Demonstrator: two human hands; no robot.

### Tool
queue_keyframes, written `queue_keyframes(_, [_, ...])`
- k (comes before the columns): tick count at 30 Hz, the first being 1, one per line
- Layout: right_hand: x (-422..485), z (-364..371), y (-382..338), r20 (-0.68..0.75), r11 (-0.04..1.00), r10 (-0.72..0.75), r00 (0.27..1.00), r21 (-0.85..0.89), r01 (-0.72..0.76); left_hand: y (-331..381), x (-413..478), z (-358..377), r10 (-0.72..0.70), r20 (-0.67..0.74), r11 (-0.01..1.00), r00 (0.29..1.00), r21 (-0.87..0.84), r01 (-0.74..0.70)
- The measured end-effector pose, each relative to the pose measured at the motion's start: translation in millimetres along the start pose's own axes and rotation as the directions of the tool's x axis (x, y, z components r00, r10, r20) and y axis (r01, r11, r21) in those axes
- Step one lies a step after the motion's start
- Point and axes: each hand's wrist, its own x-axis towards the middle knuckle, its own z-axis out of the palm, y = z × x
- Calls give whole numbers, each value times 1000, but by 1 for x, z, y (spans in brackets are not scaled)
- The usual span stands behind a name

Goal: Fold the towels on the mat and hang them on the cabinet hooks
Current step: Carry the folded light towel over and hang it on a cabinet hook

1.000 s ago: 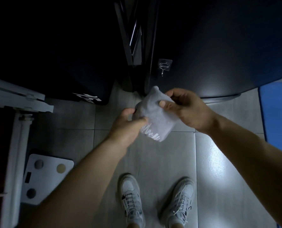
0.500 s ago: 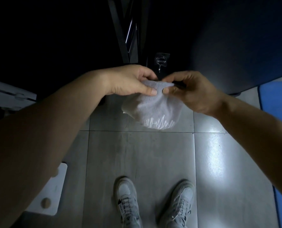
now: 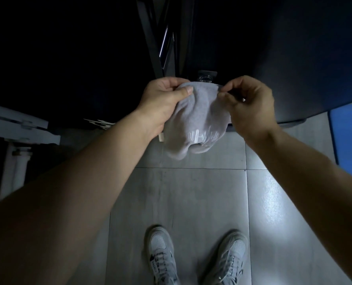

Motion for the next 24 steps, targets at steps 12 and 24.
queue_keyframes(12, [-2,-17,-9,197,997,35,980,-70,-22,16,0,-19,10,249,895,968,430,-120])
queue_keyframes(24, [-13,-32,-8,380,992,127,916,-37,-122,9,-32,-7,-373,356,892,857,391,226])
